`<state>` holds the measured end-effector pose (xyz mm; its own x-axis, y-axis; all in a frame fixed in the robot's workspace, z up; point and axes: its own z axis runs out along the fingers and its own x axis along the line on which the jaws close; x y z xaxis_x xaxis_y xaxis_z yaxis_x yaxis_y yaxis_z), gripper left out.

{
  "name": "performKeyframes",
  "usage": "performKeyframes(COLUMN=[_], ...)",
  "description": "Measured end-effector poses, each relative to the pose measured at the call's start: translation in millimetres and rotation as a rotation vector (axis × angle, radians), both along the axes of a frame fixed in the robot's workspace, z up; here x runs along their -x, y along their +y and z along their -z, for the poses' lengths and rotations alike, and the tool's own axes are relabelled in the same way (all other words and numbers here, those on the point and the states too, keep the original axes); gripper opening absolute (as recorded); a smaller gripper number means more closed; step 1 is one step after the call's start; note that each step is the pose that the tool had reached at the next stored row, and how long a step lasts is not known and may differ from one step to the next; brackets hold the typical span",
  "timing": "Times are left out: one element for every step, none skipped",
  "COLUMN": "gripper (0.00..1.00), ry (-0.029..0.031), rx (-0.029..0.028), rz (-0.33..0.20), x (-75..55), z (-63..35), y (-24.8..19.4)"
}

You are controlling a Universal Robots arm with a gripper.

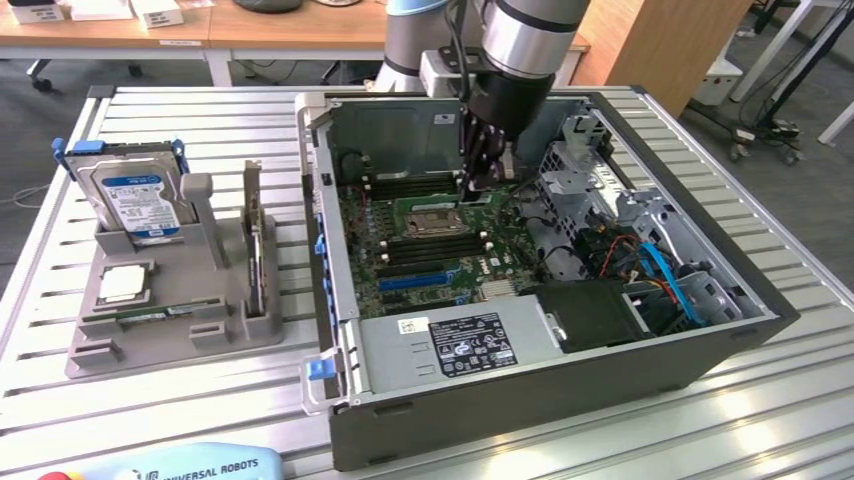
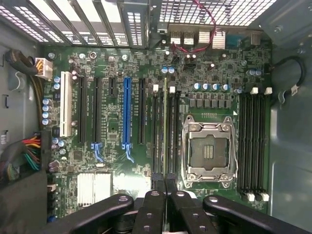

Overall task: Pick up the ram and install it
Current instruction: 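Insert the ram into the slot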

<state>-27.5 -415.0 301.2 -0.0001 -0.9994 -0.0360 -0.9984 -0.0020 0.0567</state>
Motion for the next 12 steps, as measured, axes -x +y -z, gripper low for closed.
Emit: performKeyframes(gripper=[0.12,0.12,0.12,0.12,0.12,0.12,0.12,0.12,0.12,0.12,0.12,0.12], ry=[-0.0001,-0.0001,-0.0001,0.0000,0.0000,0.0000,0.0000,0.0000,-0.0002,-0.0008,-0.0013,-0.0016], rx=[0.0000,0.0000,-0.0001,0.0000,0.0001,0.0001,0.0001,0.0000,-0.0002,-0.0005,-0.0004,0.0000], rz=[0.000,0.000,0.000,0.000,0.000,0.000,0.000,0.000,0.000,0.000,0.000,0.000], x=[0.0,0.0,0.0,0.0,0.0,0.0,0.0,0.0,0.0,0.0,0.0,0.0], z=[1.1,2.2,3.0,3.3,3.3,3.3,3.3,3.3,3.8,4.7,5.6,6.3], y=[0.0,0.0,0.0,0.0,0.0,0.0,0.0,0.0,0.0,0.1,0.0,0.0])
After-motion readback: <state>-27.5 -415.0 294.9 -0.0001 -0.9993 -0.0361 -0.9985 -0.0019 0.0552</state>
